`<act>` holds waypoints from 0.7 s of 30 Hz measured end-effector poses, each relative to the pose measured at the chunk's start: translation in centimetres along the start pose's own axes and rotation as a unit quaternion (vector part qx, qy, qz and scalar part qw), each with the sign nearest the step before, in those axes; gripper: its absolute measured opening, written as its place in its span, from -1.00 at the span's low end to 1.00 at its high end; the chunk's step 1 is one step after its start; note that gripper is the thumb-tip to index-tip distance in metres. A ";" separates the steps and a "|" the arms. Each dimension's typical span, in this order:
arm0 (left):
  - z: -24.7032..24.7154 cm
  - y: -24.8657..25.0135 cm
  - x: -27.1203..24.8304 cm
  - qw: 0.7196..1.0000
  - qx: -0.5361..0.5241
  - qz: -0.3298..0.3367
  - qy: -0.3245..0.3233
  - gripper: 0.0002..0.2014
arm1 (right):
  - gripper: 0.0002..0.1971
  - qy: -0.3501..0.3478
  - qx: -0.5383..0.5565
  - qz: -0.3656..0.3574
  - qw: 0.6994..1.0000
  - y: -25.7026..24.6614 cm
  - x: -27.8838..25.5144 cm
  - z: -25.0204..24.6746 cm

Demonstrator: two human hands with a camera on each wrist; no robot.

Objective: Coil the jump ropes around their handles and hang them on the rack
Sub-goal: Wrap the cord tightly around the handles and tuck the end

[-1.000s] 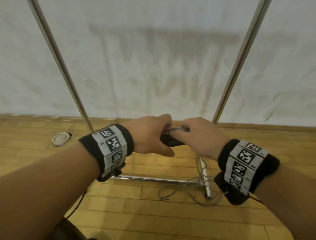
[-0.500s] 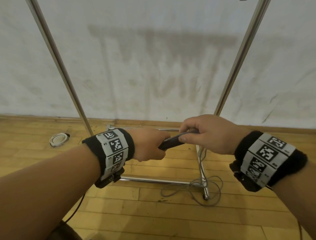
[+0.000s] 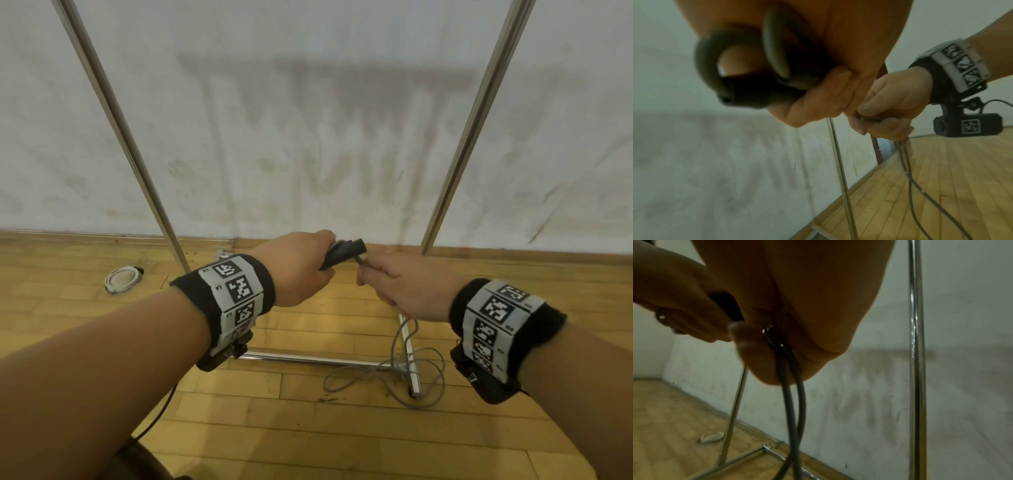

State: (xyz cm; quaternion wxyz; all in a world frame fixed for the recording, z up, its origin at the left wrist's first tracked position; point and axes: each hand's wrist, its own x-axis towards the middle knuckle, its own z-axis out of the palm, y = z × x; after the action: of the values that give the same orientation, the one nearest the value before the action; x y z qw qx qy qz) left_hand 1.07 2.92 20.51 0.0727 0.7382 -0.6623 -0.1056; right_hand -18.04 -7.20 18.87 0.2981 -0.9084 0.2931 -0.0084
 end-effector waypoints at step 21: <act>1.5 0.1 0.0 0.992 0.099 -0.055 -0.051 -0.68 | -0.70 -0.064 -0.271 -0.016 0.960 -3.0 -1.0 -0.2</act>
State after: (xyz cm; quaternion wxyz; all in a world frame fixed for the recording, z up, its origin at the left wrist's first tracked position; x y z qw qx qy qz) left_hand 0.53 2.96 19.05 -0.0409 0.7709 -0.6305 -0.0807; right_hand -17.27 -4.83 20.86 0.0591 -0.9583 0.2505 0.1245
